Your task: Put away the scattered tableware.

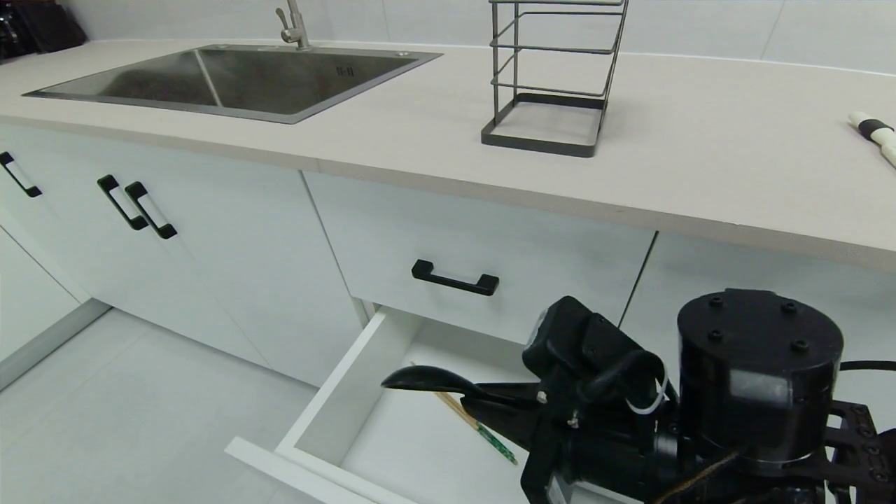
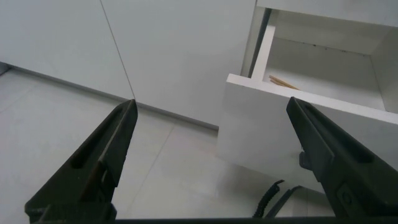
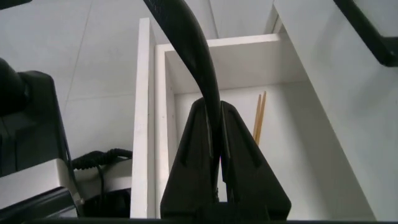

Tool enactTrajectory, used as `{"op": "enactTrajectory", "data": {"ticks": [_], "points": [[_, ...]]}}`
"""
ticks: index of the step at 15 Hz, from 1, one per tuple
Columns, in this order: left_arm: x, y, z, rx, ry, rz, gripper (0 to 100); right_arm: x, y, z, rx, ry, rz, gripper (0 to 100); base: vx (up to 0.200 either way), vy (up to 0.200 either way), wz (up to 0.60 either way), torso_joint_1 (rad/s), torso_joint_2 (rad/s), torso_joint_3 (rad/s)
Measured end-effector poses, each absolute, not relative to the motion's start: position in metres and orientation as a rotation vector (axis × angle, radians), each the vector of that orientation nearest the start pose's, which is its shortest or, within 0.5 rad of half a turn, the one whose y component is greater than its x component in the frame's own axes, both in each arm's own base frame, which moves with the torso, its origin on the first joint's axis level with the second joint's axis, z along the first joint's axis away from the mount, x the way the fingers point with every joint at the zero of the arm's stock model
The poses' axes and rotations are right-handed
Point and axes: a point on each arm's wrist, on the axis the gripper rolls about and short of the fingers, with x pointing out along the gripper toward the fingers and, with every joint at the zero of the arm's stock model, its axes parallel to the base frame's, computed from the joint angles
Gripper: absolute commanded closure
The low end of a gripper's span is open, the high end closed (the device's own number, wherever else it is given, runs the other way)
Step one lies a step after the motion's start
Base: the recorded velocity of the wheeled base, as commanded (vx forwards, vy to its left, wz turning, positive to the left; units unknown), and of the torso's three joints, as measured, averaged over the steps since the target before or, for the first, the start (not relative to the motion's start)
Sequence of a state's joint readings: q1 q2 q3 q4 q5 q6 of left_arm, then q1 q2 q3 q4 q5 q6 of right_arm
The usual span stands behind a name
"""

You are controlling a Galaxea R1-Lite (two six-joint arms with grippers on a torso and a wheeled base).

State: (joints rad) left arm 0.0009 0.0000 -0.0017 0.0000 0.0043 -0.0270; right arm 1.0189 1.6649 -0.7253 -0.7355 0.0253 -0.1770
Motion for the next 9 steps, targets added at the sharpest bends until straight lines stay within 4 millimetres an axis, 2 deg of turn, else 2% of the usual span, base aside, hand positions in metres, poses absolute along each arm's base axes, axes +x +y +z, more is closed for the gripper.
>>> {"op": "enactTrajectory", "data": {"ticks": [6,9], "points": [[-0.023,0.0,0.076,-0.027,-0.002,0.005,0,0.176,0.287,0.178,-0.247,0.067,1.031,100,0.0,0.0,0.0,0.0,0.0,0.0],[-0.023,0.0,0.076,-0.027,-0.002,0.005,0,0.185,0.303,0.161,-0.27,0.104,1.013,100,0.0,0.0,0.0,0.0,0.0,0.0]]}}
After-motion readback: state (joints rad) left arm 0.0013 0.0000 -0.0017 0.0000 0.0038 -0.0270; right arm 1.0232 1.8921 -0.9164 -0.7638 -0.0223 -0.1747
